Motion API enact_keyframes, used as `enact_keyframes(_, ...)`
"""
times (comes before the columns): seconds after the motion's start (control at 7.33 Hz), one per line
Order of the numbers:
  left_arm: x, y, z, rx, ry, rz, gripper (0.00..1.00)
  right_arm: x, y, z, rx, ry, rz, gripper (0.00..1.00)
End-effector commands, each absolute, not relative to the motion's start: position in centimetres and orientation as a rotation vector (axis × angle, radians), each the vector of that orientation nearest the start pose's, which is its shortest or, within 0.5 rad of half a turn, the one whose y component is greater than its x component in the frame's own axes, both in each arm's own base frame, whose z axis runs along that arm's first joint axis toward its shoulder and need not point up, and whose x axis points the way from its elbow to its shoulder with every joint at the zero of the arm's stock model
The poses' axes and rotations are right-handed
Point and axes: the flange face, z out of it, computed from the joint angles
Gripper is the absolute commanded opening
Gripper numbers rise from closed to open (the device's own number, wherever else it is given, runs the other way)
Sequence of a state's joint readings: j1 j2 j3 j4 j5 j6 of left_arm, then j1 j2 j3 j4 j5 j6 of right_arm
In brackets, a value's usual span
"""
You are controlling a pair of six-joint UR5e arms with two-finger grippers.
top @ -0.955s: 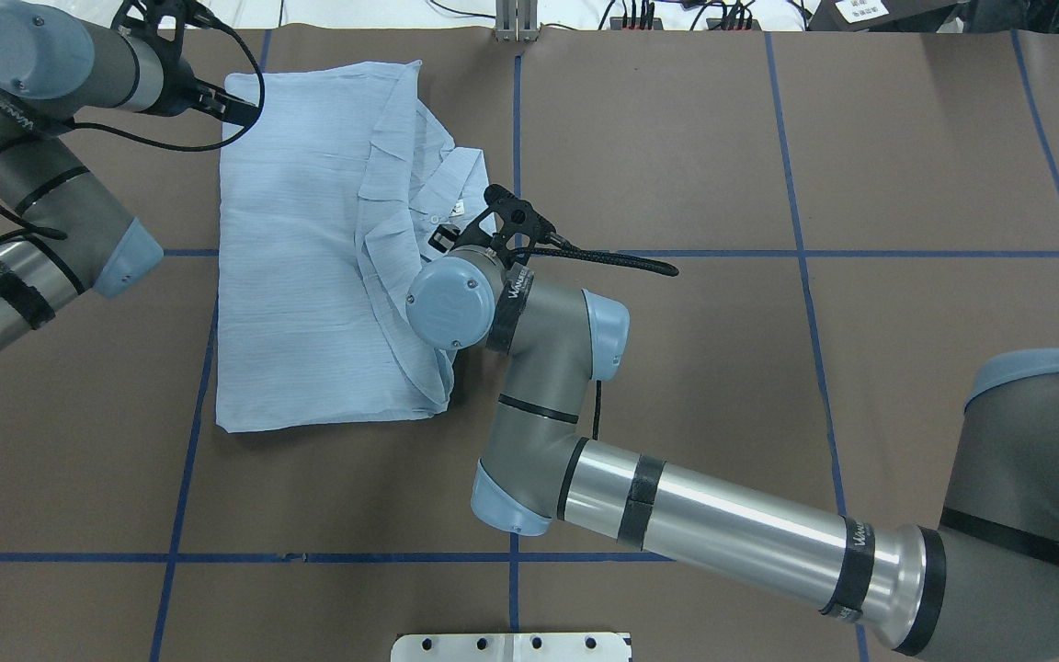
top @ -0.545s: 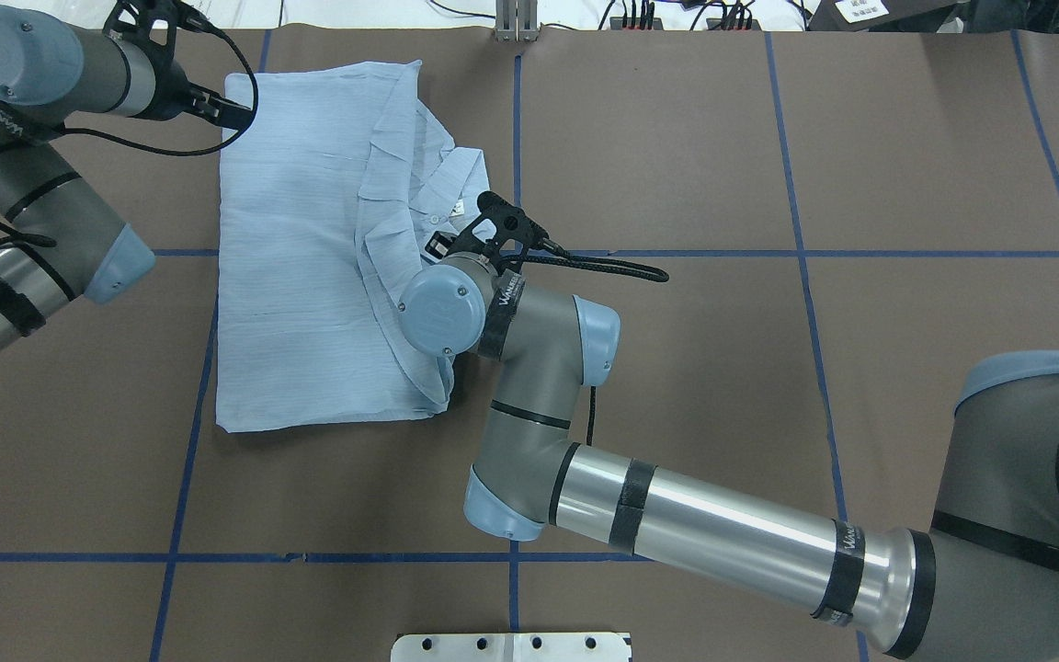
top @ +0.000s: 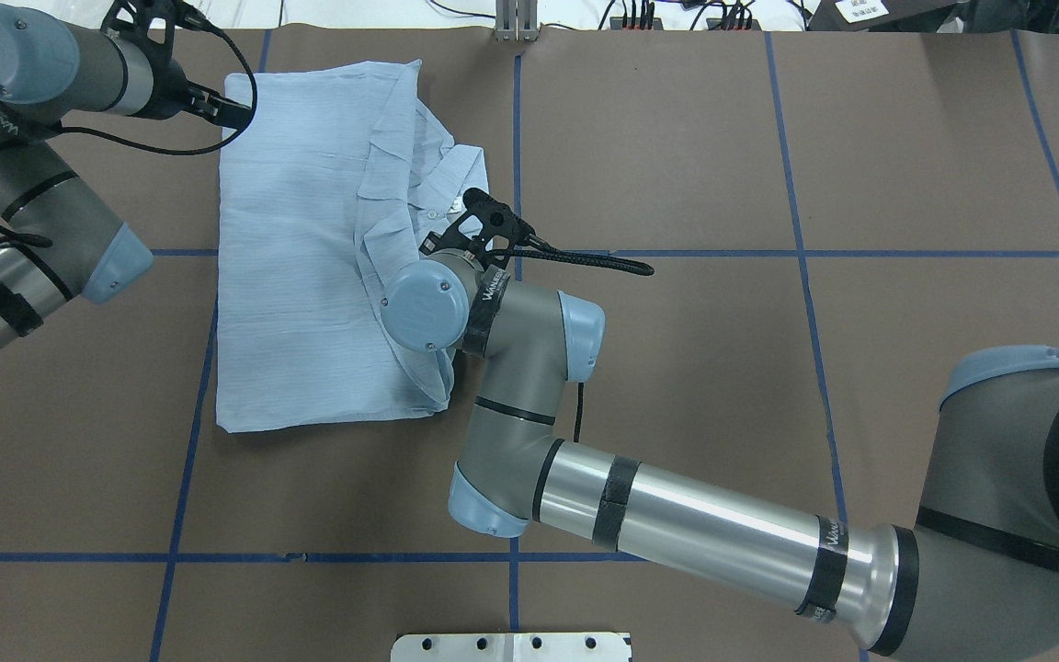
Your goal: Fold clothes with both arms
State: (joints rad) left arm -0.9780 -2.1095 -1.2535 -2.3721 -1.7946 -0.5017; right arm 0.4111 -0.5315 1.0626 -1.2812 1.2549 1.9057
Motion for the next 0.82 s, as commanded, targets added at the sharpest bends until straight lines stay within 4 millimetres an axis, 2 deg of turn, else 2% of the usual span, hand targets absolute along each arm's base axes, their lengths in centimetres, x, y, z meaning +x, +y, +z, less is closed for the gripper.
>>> enact_keyframes(0.0, 31.6, -66.8, 41.0, 0.759, 0.711, 0.201, 1.0, -70.4, -48.7, 16.5, 0.363, -0.82, 0.77, 0.0)
enact_keyframes(0.14, 31.2, -66.0, 41.1, 0.764, 0.715, 0.203, 1.0, -69.8, -48.6, 15.4, 0.376, -0.835, 0.744, 0.0)
enact_keyframes(0.41, 31.0, -65.6, 41.3, 0.765, 0.715, 0.203, 1.0, -68.2, -47.7, 16.4, 0.363, -0.81, 0.726, 0.0)
enact_keyframes(0.55, 31.0, -65.6, 41.3, 0.765, 0.715, 0.203, 1.0, -65.2, -46.4, 17.9, 0.369, -0.794, 0.703, 0.0)
enact_keyframes(0.68, 31.1, -65.6, 41.3, 0.763, 0.715, 0.205, 1.0, -61.6, -44.7, 20.5, 0.372, -0.791, 0.698, 0.0)
